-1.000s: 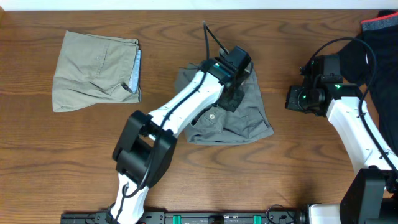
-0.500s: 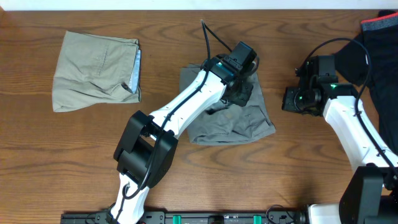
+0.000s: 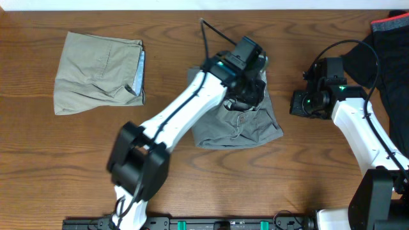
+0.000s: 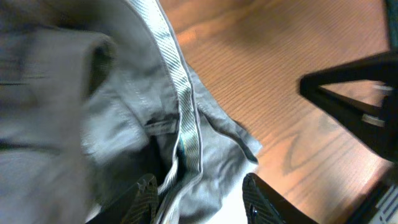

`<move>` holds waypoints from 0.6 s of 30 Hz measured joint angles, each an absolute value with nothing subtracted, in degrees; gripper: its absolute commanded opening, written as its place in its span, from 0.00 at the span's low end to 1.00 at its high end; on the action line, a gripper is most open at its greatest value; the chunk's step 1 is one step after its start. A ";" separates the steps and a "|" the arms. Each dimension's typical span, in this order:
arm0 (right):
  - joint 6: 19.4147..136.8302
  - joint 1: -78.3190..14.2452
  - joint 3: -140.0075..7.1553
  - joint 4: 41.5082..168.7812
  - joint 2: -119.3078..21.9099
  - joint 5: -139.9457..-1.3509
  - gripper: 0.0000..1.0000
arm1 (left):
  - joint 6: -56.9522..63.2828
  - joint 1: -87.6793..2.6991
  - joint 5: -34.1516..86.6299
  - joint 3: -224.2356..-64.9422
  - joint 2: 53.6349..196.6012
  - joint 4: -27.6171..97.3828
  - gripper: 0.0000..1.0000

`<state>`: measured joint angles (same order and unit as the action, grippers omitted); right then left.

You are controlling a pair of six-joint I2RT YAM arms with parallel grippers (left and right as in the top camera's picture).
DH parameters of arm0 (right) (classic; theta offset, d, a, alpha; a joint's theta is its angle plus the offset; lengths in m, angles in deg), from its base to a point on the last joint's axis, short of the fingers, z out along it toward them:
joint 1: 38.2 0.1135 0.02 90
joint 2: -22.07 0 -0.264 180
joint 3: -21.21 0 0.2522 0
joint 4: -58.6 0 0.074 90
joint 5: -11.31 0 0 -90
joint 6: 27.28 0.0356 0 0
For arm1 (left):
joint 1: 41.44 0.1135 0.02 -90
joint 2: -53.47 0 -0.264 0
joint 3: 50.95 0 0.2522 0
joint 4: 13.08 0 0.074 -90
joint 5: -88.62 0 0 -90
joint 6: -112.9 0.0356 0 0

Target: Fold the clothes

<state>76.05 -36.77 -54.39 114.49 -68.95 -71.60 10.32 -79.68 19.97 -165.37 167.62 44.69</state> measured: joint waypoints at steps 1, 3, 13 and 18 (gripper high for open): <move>75.67 -36.75 -54.39 114.27 -68.95 -71.14 0.05 | 10.70 -79.20 18.70 -165.37 165.67 46.48 0.49; 74.17 -36.59 -54.39 113.26 -68.95 -69.22 0.04 | 10.96 -78.00 15.44 -165.62 162.02 49.89 0.44; 62.95 -29.58 -54.39 104.59 -70.04 -55.12 0.03 | 13.56 -71.44 8.03 -164.37 160.65 58.43 0.30; 56.81 -25.21 -54.39 103.89 -74.87 -51.14 0.17 | 13.86 -69.43 7.40 -162.58 163.55 58.89 0.32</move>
<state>56.81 -25.21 -54.39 103.89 -74.87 -51.14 13.86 -69.43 7.40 -162.58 163.55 58.89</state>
